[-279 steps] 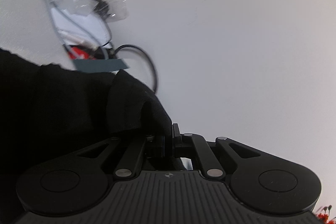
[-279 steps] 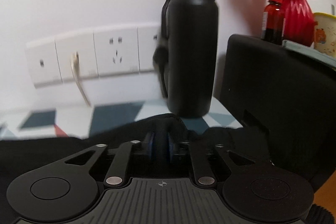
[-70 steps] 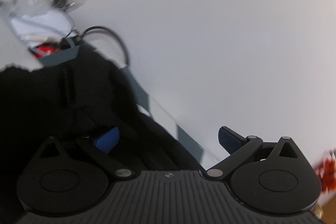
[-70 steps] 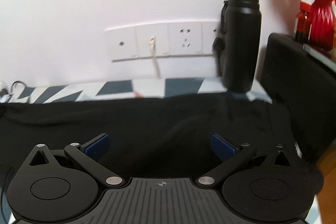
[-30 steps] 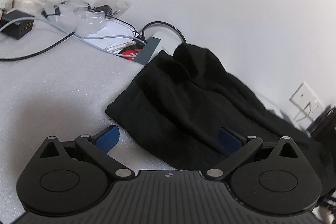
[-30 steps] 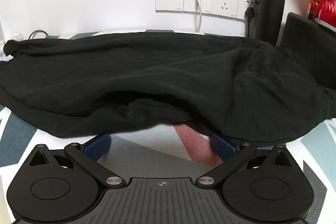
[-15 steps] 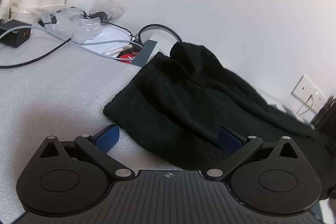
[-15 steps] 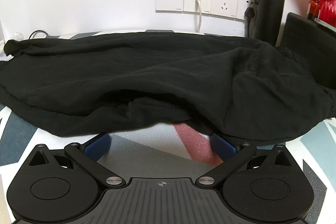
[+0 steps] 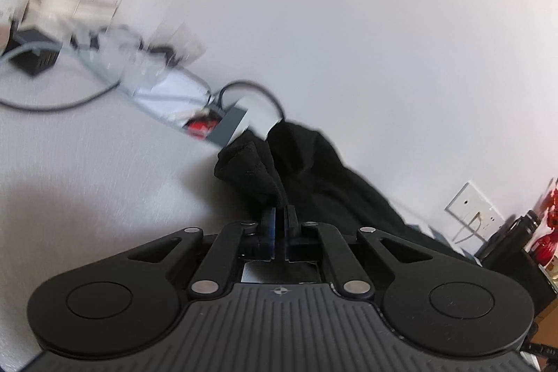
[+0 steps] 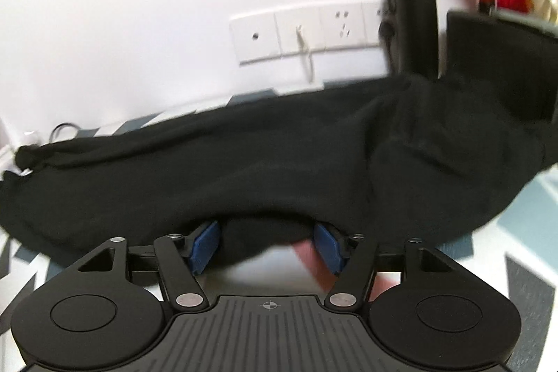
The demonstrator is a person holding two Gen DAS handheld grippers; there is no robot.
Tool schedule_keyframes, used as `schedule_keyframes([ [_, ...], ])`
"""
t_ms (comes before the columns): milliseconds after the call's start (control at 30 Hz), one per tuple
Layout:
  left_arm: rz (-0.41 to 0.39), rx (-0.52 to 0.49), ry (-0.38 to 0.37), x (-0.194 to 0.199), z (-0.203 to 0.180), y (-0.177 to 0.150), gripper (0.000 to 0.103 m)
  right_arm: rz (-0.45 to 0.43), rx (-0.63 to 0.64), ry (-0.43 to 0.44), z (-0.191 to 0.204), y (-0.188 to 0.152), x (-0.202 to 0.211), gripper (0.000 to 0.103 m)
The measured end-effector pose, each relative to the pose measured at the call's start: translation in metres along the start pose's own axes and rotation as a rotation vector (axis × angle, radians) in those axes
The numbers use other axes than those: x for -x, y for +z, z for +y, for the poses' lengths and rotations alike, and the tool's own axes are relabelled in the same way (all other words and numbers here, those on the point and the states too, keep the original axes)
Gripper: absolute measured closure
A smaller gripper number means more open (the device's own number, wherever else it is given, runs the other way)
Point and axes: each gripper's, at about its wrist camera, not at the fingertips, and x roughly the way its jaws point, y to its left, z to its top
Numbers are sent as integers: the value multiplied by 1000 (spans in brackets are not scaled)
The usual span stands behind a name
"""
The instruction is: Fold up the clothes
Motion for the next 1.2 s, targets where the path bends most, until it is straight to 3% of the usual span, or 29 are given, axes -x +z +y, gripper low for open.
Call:
schedule_keyframes([
  [100,-25,-9,-8,4,0,1,100,-13,95,-39,23,4,-9,33],
  [267,-25,46,17,2,15,-5,100,-6,339,-198,59,-4,-41,34],
  [333,-28,68,19,3,16,-6,100,-12,339,-212,58,-7,-46,42],
  [467,-46,55,26,10,10,-6,101,-34,308,-192,48,-7,-45,71],
  [567,-59,12,35,19,-1,-6,101,-52,303,-171,40,-4,-39,80],
  [867,-89,-31,47,34,-25,-10,101,-77,176,-87,11,6,-17,83],
  [1200,-146,-194,4,49,-73,-14,101,-102,86,-92,-15,1,-9,84],
])
